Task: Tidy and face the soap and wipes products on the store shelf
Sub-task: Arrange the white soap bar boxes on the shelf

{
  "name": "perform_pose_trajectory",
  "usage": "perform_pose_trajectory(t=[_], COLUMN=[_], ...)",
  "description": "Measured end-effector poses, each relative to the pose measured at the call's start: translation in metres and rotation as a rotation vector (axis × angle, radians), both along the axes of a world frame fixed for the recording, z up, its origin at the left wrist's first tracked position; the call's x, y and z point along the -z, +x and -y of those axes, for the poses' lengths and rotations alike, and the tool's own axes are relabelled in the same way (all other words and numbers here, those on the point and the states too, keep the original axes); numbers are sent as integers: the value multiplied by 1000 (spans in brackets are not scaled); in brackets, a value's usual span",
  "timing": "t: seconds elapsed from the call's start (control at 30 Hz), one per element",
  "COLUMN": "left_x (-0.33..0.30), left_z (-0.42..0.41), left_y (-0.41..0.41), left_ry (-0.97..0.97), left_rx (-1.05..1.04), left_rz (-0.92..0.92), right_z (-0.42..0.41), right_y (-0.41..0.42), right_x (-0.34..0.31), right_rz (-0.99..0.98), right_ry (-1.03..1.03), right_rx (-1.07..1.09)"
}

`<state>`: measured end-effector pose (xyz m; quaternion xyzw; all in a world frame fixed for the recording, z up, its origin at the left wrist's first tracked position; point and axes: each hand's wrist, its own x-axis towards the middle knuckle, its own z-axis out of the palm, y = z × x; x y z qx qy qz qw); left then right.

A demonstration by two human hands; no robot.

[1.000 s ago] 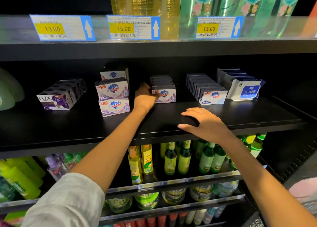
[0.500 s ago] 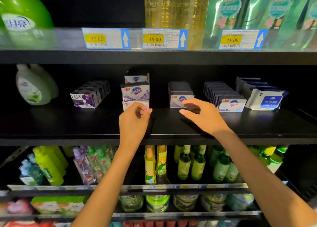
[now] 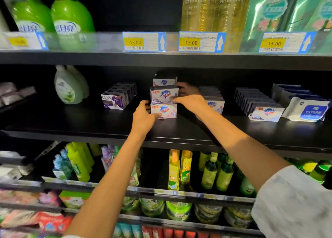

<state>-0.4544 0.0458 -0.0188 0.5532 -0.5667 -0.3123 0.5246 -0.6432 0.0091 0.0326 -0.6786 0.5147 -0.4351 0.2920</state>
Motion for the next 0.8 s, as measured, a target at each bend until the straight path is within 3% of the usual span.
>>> perform_pose_trajectory(t=[0.4, 0.63, 0.8], left_x=[9, 11, 10], left_z=[12, 3, -2], left_y=[3, 4, 2], left_ry=[-76, -118, -112], left_rx=[-122, -74, -4], left_rz=[57, -2, -7], right_z=[-22, -60, -82], right_y=[-15, -82, -133], right_x=[9, 31, 47], right_rz=[108, 227, 186], right_ry=[-110, -70, -32], right_rx=[70, 185, 234])
